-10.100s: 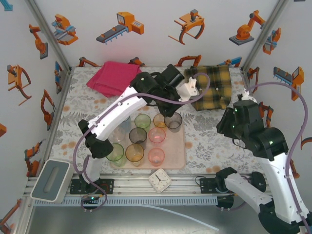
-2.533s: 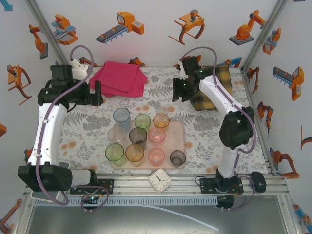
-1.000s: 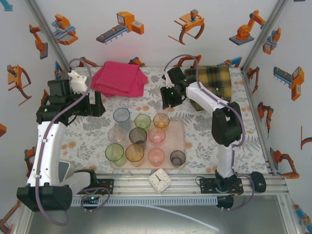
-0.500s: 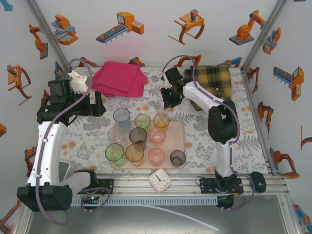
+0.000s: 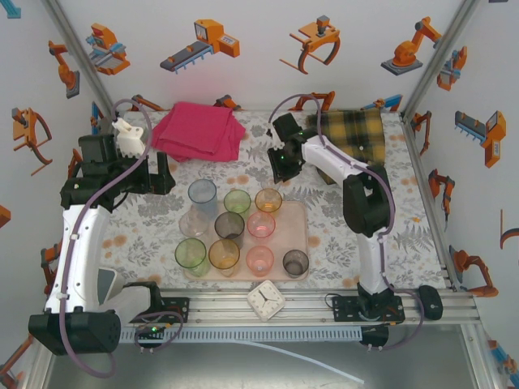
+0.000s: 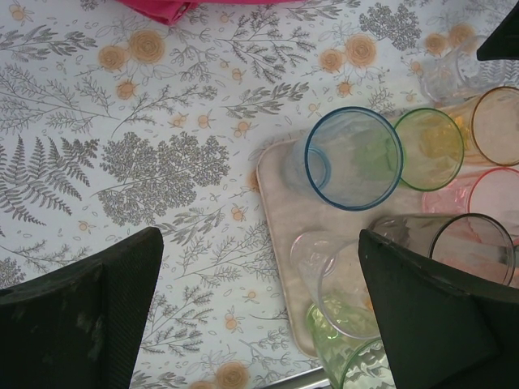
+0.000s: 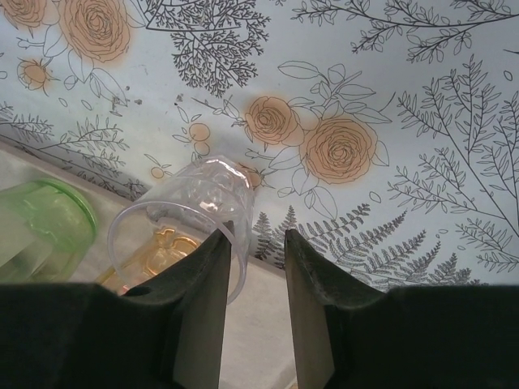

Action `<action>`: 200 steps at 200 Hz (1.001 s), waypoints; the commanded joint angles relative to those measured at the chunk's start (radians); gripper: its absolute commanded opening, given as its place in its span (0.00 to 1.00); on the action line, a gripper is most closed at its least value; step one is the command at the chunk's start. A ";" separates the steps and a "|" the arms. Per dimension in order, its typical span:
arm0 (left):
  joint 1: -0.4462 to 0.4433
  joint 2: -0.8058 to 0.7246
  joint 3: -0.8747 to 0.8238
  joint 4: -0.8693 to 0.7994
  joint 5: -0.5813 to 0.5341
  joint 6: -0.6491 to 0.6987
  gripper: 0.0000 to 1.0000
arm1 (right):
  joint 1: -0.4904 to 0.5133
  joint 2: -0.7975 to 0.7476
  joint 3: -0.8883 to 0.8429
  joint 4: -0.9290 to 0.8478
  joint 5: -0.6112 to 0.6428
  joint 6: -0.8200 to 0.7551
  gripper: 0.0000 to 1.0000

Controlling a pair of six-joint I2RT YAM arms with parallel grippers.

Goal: Place the glasses into the tray

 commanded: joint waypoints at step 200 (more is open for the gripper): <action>0.010 -0.024 -0.020 0.025 0.007 0.003 0.99 | 0.026 0.031 0.116 -0.056 0.109 -0.040 0.08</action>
